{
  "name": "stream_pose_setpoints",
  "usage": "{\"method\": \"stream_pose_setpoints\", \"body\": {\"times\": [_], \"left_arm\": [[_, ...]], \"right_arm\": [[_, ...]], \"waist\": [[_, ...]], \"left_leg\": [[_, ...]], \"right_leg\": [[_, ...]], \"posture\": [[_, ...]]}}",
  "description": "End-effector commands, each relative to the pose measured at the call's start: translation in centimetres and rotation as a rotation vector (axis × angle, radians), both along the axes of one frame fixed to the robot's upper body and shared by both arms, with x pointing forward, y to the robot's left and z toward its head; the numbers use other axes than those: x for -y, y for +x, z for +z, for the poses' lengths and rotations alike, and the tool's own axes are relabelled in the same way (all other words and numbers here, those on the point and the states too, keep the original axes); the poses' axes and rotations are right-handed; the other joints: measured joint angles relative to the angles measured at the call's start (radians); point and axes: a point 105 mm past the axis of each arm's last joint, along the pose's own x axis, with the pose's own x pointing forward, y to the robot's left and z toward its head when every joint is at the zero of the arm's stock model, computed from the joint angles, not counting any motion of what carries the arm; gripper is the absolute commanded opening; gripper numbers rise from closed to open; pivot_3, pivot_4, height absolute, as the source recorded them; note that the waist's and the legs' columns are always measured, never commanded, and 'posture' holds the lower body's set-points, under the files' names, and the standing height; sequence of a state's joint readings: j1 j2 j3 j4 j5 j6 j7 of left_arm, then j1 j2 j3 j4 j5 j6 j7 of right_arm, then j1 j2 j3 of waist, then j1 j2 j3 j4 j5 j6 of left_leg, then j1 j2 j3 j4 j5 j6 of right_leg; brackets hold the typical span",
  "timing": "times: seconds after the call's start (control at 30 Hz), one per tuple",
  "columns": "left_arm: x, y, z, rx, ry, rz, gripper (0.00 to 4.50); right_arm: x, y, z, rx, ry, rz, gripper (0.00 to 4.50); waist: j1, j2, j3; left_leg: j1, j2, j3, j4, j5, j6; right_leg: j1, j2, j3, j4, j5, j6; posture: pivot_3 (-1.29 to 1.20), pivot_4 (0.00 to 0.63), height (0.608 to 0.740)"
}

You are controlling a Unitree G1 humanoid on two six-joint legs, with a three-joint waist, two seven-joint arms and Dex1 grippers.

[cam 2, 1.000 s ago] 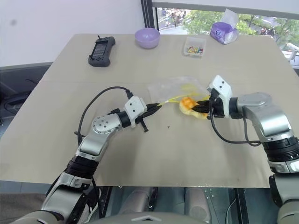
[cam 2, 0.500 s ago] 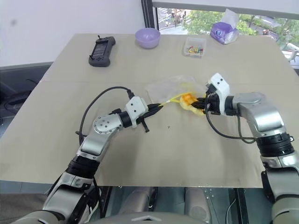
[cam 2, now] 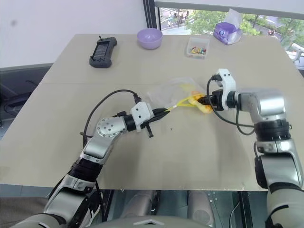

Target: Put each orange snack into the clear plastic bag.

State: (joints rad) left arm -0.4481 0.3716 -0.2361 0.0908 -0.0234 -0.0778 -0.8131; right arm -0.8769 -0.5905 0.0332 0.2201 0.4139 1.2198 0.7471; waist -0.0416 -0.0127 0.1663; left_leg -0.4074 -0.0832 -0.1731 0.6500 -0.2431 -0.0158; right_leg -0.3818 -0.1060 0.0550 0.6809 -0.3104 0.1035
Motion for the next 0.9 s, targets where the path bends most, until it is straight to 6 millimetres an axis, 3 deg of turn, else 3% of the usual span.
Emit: {"method": "stream_pose_setpoints", "body": {"times": [0.03,0.23,0.4,0.5,0.6,0.7,0.83,0.9], "left_arm": [[0.4,-0.2,0.8,0.045,-0.001,-0.033,0.0],[0.7,-0.2,0.8,0.047,-0.005,-0.046,0.0],[0.9,-0.1,1.0,0.05,-0.01,-0.054,0.0],[1.1,-0.1,1.1,0.052,-0.011,-0.064,0.0],[1.3,-0.1,1.3,0.055,-0.013,-0.072,0.0],[1.3,-0.1,1.4,0.057,-0.012,-0.075,0.0],[1.4,-0.1,1.4,0.059,-0.011,-0.079,0.0],[1.4,-0.1,1.5,0.059,-0.014,-0.08,0.0]], "right_arm": [[-1.1,0.1,2.6,-0.024,0.105,-0.01,0.08],[-4.4,-1.2,3.7,0.192,0.086,0.168,0.08],[-4.8,0.2,2.5,0.418,-0.076,0.14,0.08],[-5.8,0.5,3.0,0.53,-0.048,0.129,0.08],[-7.2,-0.8,2.9,0.529,0.044,0.193,0.08],[-6.3,0.7,2.5,0.521,0.015,0.079,0.08],[-8.3,-1.8,3.0,0.48,0.122,0.243,0.08],[-7.0,0.3,2.0,0.446,0.05,0.093,0.08]], "waist": [[-0.002,0.0,0.0],[0.001,0.0,0.0],[-0.002,0.0,0.0],[-0.007,0.0,0.0],[-0.009,0.0,0.0],[-0.009,0.0,0.0],[-0.007,0.0,0.0],[-0.011,0.0,0.0]], "left_leg": [[-0.002,0.0,0.0,0.0,0.0,0.0],[-0.01,0.0,0.0,0.002,0.0,0.0],[-0.01,-0.001,0.001,0.004,0.0,0.0],[-0.009,-0.001,0.002,0.005,0.0,0.0],[-0.008,0.0,0.002,0.005,0.001,-0.001],[-0.008,0.0,0.003,0.005,0.001,-0.001],[-0.008,0.0,0.002,0.006,0.001,-0.001],[-0.008,0.0,0.002,0.005,0.001,-0.001]], "right_leg": [[-0.002,0.0,0.0,0.0,0.0,0.0],[-0.011,-0.001,0.0,0.003,0.0,0.0],[-0.012,-0.001,0.001,0.007,0.0,0.0],[-0.014,-0.001,0.003,0.011,0.0,0.0],[-0.014,0.0,0.003,0.013,0.0,0.0],[-0.014,-0.001,0.003,0.013,0.0,0.0],[-0.014,0.0,0.003,0.013,0.0,0.0],[-0.014,0.0,0.003,0.013,0.0,0.0]], "posture": [[0.0,0.15,0.74],[0.0,0.15,0.74],[0.0,0.15,0.74],[0.0,0.15,0.74],[0.0,0.15,0.74],[0.0,0.15,0.74],[0.0,0.15,0.74],[0.0,0.15,0.74]]}}
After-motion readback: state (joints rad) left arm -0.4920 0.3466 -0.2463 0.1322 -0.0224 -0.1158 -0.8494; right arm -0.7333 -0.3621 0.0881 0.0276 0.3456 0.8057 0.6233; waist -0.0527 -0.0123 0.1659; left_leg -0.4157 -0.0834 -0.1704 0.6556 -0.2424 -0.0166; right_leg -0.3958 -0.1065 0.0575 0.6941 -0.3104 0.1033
